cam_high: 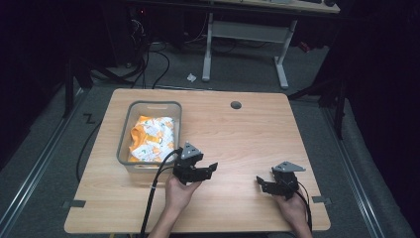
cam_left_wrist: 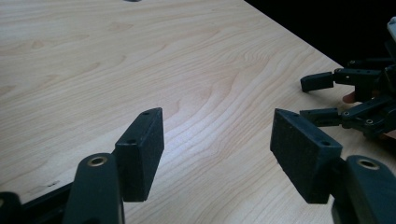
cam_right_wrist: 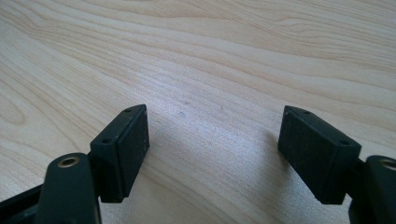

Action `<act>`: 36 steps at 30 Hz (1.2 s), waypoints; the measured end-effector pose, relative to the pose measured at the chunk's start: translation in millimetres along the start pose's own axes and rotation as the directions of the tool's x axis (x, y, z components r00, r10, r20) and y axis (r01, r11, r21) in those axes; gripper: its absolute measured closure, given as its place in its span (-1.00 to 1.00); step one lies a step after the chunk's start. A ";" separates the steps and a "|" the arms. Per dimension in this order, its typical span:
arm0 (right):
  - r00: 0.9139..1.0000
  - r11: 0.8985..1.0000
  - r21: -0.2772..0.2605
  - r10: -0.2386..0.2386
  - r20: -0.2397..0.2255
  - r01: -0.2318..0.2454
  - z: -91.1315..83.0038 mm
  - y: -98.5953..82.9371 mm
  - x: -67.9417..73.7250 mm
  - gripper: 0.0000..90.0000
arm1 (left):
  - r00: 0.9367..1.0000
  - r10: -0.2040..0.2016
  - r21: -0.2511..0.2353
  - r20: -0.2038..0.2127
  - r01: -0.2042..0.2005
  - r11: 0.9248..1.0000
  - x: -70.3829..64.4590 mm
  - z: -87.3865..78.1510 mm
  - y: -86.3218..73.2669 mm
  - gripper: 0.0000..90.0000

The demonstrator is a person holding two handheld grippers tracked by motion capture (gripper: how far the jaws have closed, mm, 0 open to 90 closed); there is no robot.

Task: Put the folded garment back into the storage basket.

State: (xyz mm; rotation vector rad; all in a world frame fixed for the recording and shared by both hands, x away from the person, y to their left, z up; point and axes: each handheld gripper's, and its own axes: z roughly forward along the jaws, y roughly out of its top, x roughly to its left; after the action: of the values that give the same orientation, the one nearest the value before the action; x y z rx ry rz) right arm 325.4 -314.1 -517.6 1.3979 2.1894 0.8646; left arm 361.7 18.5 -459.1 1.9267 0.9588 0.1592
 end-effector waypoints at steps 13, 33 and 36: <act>1.000 1.000 0.000 0.000 0.000 0.000 0.0 0.0 0.0 -0.45 | 1.000 0.014 0.045 -0.020 -0.013 0.999 -5.5 16.1 -13.5 -0.22; 1.000 1.000 0.000 0.000 0.000 0.000 0.0 0.0 0.0 -0.45 | 0.998 -0.009 0.068 -0.057 0.013 0.998 -8.0 28.3 -34.9 -0.22; 1.000 1.000 -0.001 0.000 0.000 0.000 0.0 0.0 0.0 -0.45 | 0.998 -0.002 0.078 -0.069 0.007 0.997 -9.5 30.1 -39.1 -0.22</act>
State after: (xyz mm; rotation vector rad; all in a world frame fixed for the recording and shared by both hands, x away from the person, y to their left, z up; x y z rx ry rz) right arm 325.5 -314.1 -517.6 1.3978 2.1889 0.8651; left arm 347.8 0.9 -504.0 2.0016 1.0279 0.1889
